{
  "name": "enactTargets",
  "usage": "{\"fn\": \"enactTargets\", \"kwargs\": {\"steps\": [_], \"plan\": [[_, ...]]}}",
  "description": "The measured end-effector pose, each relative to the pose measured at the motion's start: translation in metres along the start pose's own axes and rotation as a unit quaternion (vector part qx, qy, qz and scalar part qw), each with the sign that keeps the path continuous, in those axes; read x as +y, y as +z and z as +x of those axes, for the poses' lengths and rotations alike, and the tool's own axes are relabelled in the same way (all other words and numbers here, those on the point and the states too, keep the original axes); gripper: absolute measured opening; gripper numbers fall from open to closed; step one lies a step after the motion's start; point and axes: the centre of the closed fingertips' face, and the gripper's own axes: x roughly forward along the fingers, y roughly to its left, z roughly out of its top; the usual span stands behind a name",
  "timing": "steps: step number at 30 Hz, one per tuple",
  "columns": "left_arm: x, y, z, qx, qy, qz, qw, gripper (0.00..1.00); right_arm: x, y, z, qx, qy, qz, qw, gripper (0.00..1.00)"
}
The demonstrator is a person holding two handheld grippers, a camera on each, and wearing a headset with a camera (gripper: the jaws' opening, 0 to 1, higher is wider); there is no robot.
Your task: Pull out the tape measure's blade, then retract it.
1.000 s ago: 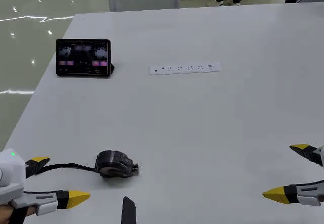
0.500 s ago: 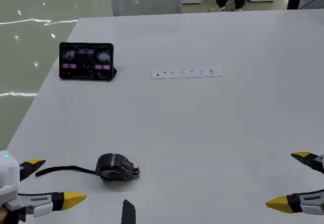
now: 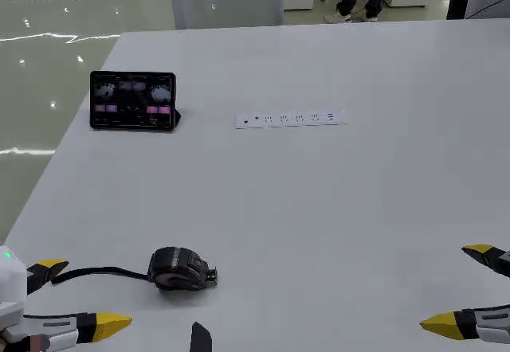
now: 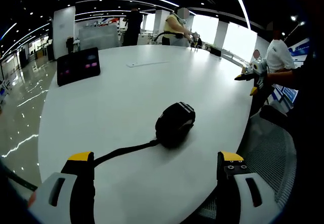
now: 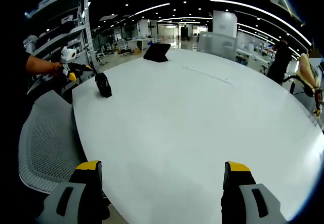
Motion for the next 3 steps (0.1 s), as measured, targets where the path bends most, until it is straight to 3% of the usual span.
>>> {"fn": "enactTargets", "kwargs": {"steps": [3], "plan": [[0.0002,-0.0005,0.0003,0.003,-0.001,0.000,1.0000,0.99,0.0020,-0.0006,0.0039,0.001,0.002,0.001,1.0000,0.99]]}}
